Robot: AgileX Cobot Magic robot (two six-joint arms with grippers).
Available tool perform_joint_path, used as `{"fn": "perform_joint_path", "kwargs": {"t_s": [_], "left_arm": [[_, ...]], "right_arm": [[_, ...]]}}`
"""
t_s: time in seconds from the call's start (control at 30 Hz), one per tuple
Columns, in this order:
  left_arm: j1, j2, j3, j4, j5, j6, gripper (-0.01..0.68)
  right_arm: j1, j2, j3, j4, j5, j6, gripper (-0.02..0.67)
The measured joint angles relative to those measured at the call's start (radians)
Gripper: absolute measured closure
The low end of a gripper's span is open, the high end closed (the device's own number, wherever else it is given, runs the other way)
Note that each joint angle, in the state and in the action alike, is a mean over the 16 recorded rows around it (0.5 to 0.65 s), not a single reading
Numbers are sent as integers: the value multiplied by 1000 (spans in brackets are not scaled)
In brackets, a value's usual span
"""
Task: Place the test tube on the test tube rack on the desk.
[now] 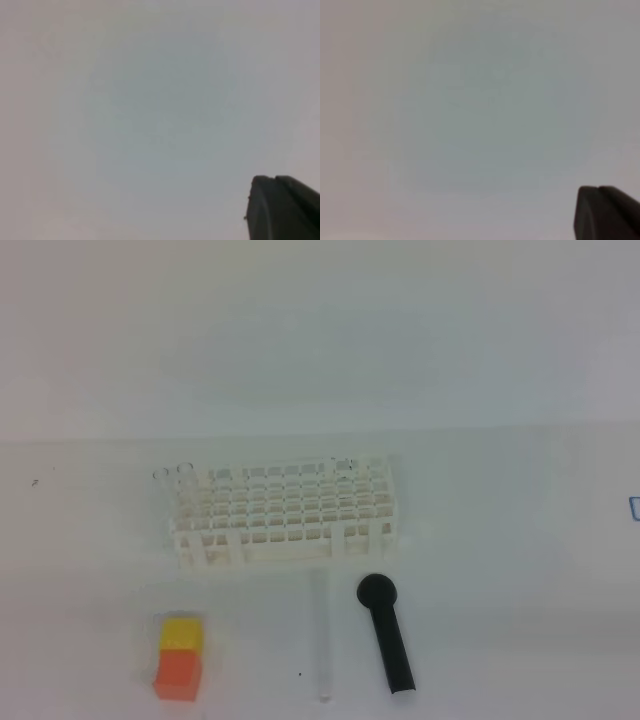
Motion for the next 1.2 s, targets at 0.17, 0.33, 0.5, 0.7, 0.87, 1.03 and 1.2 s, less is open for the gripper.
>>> {"fn": "perform_joint_path", "kwargs": {"t_s": [0.17, 0.33, 0.5, 0.7, 0.87, 1.03, 1.2], "left_arm": [[0, 59, -180, 87, 318, -33, 674], [0, 140, -315, 9, 641, -6, 674], [0, 227, -358, -291, 856, 120, 674], [-1, 338, -336, -765, 931, 469, 674], [-1, 483, -319, -1145, 952, 836, 674], [-16, 674, -335, -1369, 959, 1164, 674], [-102, 864, -381, -1451, 916, 1317, 674]], "right_arm": [[0, 37, -136, 0, 147, 0, 650], [0, 117, -298, 0, 344, 0, 650], [0, 235, -423, 16, 555, 0, 650], [0, 365, -503, 74, 747, -7, 650], [0, 427, -524, 155, 812, -20, 650], [0, 448, -527, 226, 819, -38, 650], [0, 450, -528, 270, 821, -50, 650]]}}
